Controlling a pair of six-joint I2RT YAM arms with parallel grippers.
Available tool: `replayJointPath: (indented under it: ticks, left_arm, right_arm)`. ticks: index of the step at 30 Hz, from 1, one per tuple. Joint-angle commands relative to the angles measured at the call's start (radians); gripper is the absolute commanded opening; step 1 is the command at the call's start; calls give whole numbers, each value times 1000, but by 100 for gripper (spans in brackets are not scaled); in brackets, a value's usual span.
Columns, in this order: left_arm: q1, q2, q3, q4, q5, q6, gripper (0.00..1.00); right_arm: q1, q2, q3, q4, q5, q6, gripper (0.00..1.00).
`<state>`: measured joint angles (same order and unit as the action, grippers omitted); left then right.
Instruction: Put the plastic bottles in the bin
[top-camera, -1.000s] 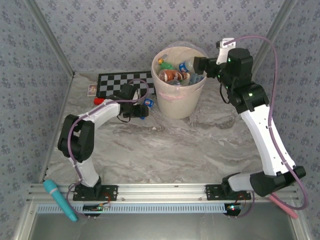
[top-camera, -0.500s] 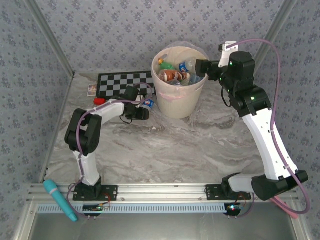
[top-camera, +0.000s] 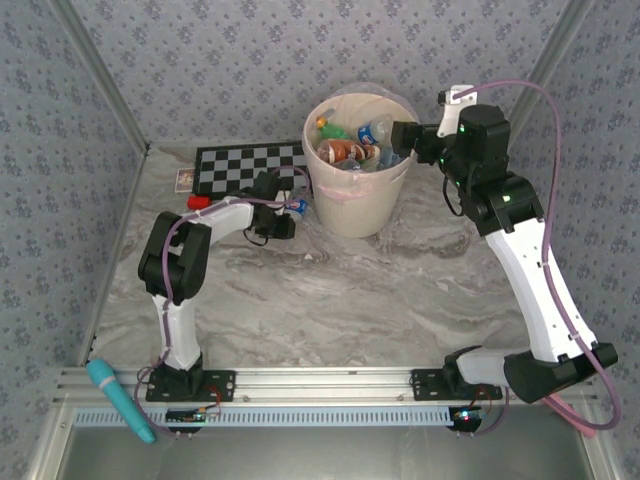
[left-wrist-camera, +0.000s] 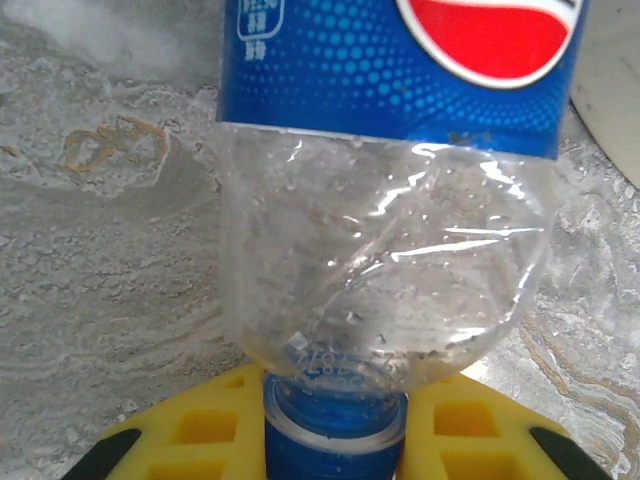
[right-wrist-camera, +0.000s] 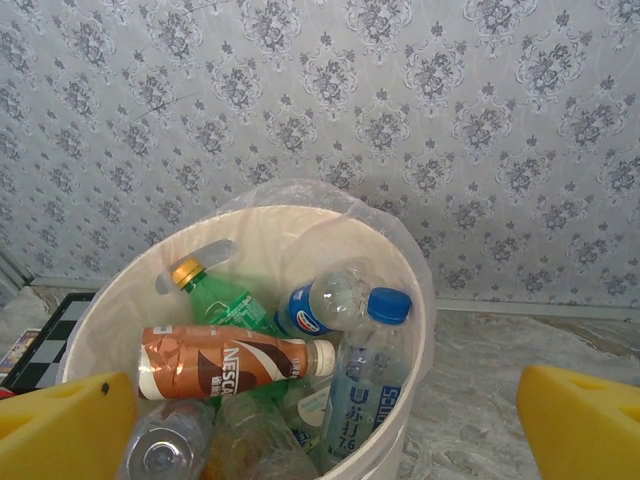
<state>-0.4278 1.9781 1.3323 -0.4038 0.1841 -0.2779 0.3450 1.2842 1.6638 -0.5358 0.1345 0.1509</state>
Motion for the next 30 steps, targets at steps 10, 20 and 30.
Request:
replayJointPath:
  ticks: [10, 20, 30]
  left_arm:
    - [-18, -275, -134, -17, -6, -84, 21]
    - [-31, -526, -85, -202, -120, -207, 21]
    - [-139, -569, 182, -253, -199, -494, 20]
  right_arm:
    - [12, -22, -27, 23, -14, 52, 100]
    - [16, -5, -34, 67, -36, 85, 100]
    - [5, -26, -52, 83, -70, 82, 100]
